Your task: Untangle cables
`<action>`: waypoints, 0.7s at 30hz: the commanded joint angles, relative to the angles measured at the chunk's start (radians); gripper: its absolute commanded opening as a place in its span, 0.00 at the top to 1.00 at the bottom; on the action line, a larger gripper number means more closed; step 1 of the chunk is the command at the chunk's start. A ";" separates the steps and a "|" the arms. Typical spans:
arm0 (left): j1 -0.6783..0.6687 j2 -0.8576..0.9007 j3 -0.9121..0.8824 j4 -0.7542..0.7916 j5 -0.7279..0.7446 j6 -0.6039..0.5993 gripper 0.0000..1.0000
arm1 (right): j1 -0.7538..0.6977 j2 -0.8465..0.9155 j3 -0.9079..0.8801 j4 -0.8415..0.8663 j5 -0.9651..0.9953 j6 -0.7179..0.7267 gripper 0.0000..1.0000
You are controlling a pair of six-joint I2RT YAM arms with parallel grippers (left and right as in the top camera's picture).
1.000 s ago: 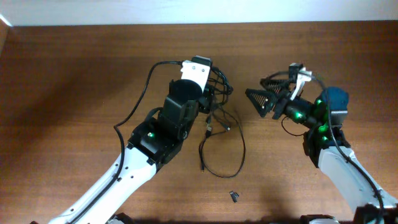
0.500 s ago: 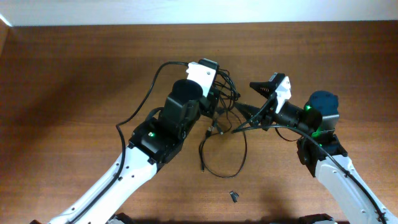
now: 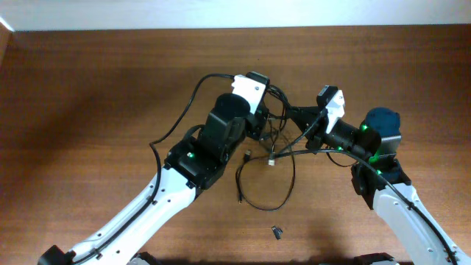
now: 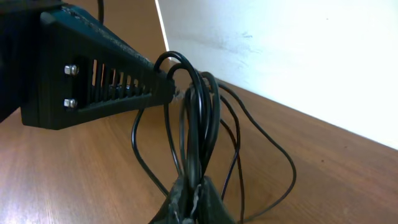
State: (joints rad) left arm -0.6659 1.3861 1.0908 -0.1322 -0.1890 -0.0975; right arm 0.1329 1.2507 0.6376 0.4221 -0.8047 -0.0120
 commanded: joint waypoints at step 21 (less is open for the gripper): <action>0.078 0.002 0.008 -0.053 -0.133 -0.204 1.00 | 0.002 -0.014 0.002 0.043 -0.252 0.004 0.19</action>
State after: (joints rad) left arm -0.5941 1.3861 1.0908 -0.2165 -0.4389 -0.2844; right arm 0.1329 1.2499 0.6376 0.4843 -1.0855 -0.0067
